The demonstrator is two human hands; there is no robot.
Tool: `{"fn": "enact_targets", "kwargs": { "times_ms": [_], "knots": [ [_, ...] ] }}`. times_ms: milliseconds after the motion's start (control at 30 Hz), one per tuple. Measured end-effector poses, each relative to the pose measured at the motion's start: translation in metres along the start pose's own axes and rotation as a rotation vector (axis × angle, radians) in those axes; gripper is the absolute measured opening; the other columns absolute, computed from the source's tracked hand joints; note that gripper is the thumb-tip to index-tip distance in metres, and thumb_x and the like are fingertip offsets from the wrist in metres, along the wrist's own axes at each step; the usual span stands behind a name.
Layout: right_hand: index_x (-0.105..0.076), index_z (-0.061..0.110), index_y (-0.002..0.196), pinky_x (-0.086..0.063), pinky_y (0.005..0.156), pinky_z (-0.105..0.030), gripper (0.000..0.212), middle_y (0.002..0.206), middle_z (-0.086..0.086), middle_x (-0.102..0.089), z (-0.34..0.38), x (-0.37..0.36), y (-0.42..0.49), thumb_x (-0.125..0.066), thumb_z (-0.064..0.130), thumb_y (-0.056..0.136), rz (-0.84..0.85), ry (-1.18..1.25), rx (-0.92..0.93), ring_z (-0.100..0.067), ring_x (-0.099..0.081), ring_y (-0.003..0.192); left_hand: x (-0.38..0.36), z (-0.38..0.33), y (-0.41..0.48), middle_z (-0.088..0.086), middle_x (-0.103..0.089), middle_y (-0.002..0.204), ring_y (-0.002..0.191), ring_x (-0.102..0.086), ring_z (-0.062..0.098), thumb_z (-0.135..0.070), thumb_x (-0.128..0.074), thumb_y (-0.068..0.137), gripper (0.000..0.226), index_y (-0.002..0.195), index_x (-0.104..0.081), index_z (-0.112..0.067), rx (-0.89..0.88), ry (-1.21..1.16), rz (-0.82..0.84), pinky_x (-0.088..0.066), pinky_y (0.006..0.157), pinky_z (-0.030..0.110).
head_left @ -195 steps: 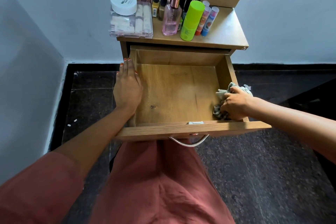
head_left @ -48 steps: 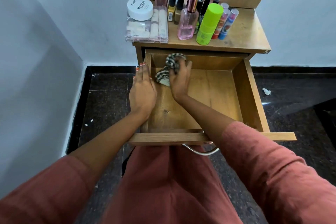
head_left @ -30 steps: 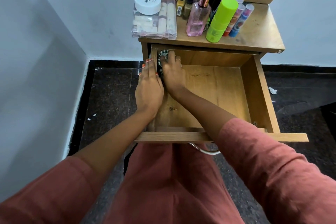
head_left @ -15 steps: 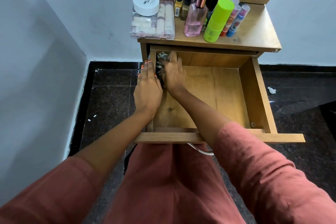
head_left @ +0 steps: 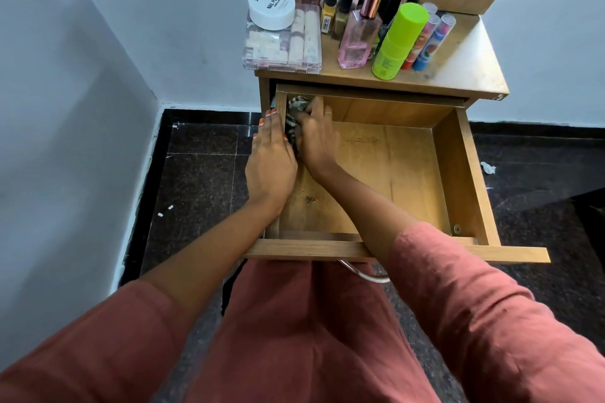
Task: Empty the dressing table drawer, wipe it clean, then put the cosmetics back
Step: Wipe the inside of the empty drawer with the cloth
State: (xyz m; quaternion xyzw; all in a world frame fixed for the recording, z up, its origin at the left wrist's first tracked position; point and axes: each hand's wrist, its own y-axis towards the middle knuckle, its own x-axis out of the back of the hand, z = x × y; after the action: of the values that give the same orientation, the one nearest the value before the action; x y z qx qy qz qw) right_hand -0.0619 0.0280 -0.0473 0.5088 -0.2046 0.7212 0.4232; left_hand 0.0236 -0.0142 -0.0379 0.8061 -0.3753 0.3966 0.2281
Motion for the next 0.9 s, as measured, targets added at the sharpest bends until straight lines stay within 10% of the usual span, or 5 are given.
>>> {"fn": "enact_targets", "kwargs": {
  "times_ms": [900],
  "knots": [
    [-0.054,0.003,0.118,-0.051,0.085,-0.045,0.028,0.147,-0.020,-0.021,-0.049,0.028,-0.001,-0.045,0.005,0.092,0.158,-0.509,-0.178,-0.043,-0.032,0.127,0.004,-0.001,-0.001,0.013,-0.030,0.150,0.137,-0.032,0.028,-0.016,-0.030,0.098,0.046,0.143,-0.025,-0.008,-0.012,-0.018,0.004,-0.037,0.107,0.043]
  ]
}}
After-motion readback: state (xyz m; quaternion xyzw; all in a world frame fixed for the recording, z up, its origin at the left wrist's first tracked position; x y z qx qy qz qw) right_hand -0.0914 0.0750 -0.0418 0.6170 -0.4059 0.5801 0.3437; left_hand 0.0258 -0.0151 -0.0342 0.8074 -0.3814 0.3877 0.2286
